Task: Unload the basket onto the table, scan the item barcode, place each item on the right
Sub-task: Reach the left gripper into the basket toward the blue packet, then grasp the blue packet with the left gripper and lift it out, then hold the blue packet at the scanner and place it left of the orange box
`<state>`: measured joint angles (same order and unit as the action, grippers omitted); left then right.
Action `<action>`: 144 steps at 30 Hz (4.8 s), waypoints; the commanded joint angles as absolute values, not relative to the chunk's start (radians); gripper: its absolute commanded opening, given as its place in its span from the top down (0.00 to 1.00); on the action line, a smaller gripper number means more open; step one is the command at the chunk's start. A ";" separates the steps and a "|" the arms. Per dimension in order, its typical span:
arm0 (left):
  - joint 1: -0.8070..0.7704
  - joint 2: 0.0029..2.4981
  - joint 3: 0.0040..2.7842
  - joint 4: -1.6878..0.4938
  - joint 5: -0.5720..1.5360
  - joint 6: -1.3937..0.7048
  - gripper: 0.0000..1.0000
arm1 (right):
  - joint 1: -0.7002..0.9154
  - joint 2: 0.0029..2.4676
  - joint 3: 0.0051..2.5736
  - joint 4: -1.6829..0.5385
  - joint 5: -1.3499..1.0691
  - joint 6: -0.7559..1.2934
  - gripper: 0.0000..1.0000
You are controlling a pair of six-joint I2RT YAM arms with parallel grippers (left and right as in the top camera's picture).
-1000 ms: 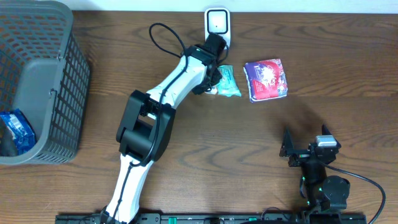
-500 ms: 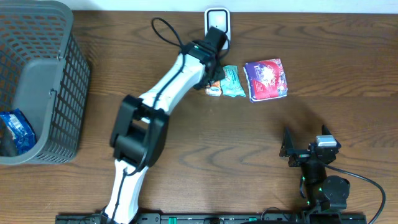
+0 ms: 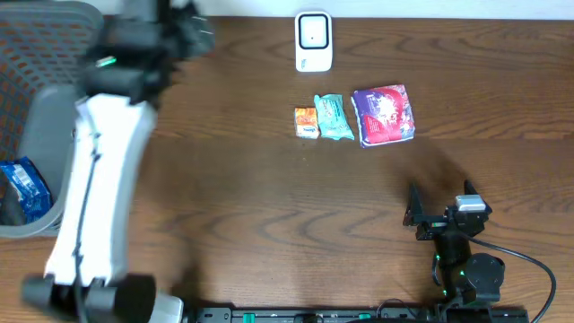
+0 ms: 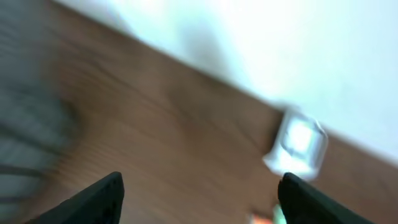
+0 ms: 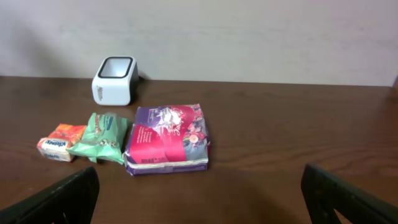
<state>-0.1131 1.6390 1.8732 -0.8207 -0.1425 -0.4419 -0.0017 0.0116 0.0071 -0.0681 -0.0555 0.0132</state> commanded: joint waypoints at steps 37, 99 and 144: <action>0.647 2.063 1.685 -1.106 -0.321 -0.299 0.13 | -0.008 0.006 0.006 -0.072 -0.059 0.002 0.01; 0.730 1.484 1.457 -0.662 0.405 -0.326 0.93 | -0.008 0.006 0.006 -0.072 -0.059 0.002 0.01; -0.402 1.942 1.457 -0.451 0.076 -0.596 0.68 | -0.008 0.006 0.006 -0.072 -0.059 0.002 0.01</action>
<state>-0.4042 1.9404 1.4475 -0.4625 0.1387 -0.5869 -0.0017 0.0120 0.0071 -0.0681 -0.0555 0.0132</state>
